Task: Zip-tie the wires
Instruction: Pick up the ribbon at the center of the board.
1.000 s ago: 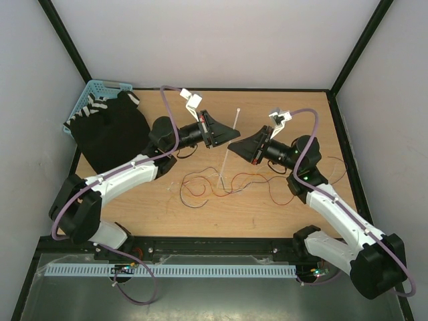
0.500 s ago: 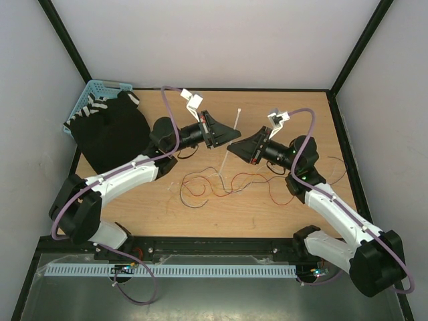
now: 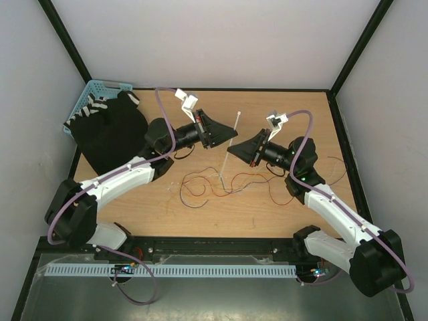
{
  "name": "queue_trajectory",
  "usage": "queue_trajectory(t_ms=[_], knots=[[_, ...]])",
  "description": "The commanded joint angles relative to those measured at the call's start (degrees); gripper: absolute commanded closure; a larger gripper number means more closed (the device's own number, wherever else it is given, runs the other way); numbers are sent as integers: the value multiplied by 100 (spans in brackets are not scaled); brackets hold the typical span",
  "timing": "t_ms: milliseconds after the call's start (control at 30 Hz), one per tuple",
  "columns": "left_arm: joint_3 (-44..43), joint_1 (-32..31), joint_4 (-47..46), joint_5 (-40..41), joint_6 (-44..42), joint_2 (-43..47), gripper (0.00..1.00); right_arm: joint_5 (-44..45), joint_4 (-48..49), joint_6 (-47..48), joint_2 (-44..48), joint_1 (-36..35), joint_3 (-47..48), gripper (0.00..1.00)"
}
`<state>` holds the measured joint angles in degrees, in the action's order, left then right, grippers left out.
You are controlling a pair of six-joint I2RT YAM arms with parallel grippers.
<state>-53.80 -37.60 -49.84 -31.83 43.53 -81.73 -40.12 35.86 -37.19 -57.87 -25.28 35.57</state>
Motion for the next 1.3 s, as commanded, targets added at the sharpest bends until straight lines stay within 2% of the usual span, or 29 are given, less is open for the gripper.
queue_trajectory(t_ms=[0, 500, 600, 767, 900, 1133, 1200, 1267], knots=[[71, 77, -271, 19, -208, 268, 77, -264, -17, 90, 8, -30, -79, 100], [-6, 95, -270, -116, -379, 214, 77, -496, -306, 262, -92, -86, -22, 100], [-8, 95, -265, -151, -401, 203, 83, -522, -316, 269, -118, -96, -12, 100], [41, 132, -266, -149, -472, 206, 100, -488, -335, 269, -85, -99, 15, 98], [134, 278, -131, 54, -577, 228, 100, -186, -752, 624, 123, -93, 109, 72], [225, 403, -138, 1093, -1462, 32, 100, 1123, -2639, 1634, 543, -97, 482, 24], [170, 416, -353, 1357, -1745, -150, 100, 1551, -2891, 1774, 731, -93, 422, 15], [56, 435, -641, 1542, -2035, -386, 100, 1871, -2992, 1853, 953, -97, 307, 11]])
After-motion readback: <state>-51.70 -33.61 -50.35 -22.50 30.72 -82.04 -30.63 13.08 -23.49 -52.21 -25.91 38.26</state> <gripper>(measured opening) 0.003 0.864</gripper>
